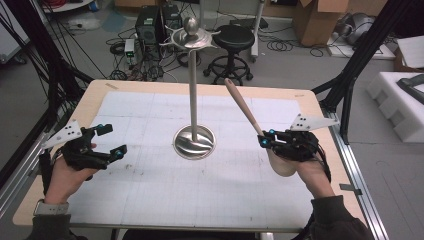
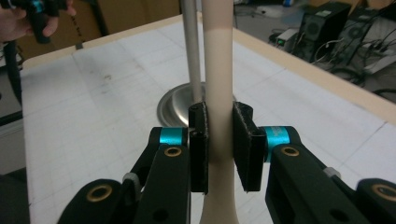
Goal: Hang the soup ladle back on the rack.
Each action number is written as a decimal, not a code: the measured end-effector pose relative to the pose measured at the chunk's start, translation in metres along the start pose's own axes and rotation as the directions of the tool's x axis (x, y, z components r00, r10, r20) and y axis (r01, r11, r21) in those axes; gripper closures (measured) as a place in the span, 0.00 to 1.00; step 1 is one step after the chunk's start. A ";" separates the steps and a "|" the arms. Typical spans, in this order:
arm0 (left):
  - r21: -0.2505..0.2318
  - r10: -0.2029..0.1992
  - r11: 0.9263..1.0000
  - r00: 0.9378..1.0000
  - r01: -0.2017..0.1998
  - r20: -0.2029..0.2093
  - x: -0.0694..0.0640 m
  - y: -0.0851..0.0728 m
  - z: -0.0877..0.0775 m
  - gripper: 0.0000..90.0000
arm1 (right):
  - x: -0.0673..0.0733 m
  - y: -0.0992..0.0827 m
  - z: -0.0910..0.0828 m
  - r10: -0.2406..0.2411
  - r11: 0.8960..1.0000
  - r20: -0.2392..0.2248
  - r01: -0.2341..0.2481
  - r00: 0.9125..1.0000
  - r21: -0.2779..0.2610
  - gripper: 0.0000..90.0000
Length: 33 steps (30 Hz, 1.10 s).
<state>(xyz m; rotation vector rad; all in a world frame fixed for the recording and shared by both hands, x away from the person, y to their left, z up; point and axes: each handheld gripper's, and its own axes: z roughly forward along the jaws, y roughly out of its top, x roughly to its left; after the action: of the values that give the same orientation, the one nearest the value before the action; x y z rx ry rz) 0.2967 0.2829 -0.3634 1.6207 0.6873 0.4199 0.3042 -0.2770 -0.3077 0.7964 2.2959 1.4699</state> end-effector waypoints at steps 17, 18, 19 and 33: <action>-0.007 -0.004 1.000 1.000 0.004 0.001 0.000 0.000 -0.001 0.02 | -0.006 0.032 -0.015 -0.043 0.996 0.020 0.044 0.999 -0.075 0.87; -0.007 -0.004 1.000 1.000 0.004 0.000 0.000 0.000 -0.001 0.02 | -0.006 0.034 -0.015 -0.043 0.996 0.022 0.045 0.999 -0.074 0.87; -0.008 -0.005 1.000 1.000 0.005 -0.001 -0.001 0.000 -0.001 0.02 | -0.006 0.035 -0.015 -0.045 0.996 0.026 0.046 0.999 -0.074 0.87; -0.010 -0.004 1.000 1.000 0.004 -0.002 -0.001 0.001 -0.002 0.02 | -0.001 0.053 -0.014 -0.068 0.992 0.008 0.069 0.998 -0.105 0.87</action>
<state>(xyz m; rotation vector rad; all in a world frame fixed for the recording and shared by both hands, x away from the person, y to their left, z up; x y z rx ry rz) 0.2948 0.2841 -0.3623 1.6089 0.6886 0.4212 0.3128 -0.2709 -0.2533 0.6835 2.1997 1.5425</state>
